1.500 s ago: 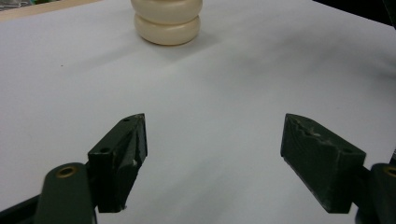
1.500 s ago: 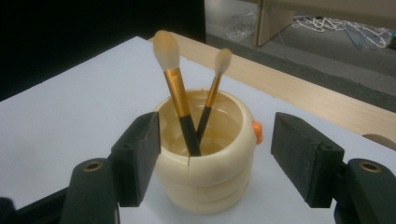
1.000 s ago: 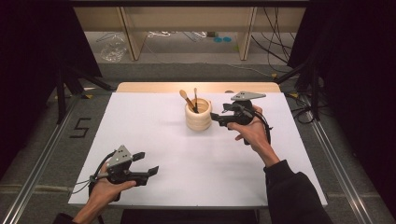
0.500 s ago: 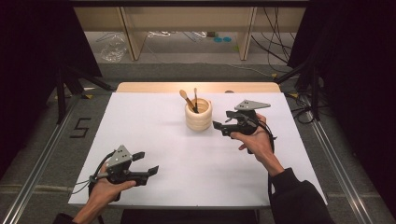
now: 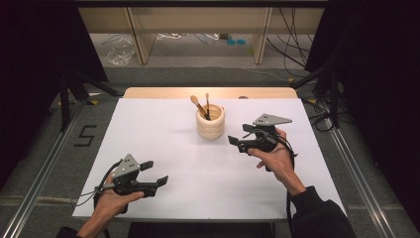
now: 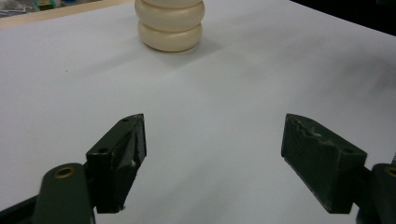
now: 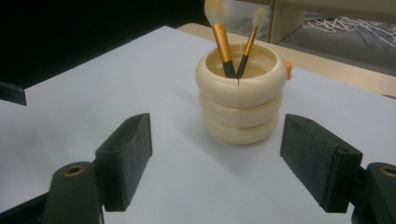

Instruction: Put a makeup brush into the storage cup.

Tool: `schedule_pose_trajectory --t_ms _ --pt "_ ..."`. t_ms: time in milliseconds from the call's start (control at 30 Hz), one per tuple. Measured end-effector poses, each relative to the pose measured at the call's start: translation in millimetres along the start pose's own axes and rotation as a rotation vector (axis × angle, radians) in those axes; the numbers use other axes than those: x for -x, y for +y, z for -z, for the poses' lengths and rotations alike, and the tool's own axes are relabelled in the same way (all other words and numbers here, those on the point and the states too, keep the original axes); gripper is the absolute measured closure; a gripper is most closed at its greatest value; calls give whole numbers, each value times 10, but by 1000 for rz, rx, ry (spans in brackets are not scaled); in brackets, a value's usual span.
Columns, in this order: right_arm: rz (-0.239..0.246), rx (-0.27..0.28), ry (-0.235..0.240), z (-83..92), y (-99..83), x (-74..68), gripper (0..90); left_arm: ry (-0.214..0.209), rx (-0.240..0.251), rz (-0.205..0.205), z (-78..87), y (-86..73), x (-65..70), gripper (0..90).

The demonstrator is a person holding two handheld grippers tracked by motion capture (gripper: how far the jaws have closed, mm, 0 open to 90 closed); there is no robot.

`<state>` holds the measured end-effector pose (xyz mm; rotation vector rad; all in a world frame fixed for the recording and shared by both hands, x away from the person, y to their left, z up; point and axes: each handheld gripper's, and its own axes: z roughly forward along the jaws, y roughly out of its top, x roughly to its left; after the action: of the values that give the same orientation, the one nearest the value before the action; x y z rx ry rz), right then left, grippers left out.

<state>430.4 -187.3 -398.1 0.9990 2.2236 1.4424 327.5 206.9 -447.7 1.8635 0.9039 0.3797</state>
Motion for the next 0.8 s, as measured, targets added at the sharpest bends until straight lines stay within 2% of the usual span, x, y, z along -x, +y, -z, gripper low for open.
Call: schedule_pose_trajectory --t_ms 267,300,500,567,600,667,800 --pt "-14 -11 3 87 -104 -36 203 0 4 -1 4 3 0 222" --pt "-21 6 0 88 -119 -47 197 -2 7 0 1 3 -1 222" --pt "-33 3 9 174 -190 -112 194 -2 7 0 2 3 0 222" --pt "-20 -6 -3 205 -227 -135 194 -3 8 -1 2 3 1 222" --pt "-28 2 9 202 -244 -148 194 -3 8 -1 2 3 2 222" --pt "-24 -18 9 234 -275 -170 192 -3 6 -1 2 3 2 222" --pt "-18 -24 10 277 -350 -201 187 -3 5 -1 8 4 2 221"
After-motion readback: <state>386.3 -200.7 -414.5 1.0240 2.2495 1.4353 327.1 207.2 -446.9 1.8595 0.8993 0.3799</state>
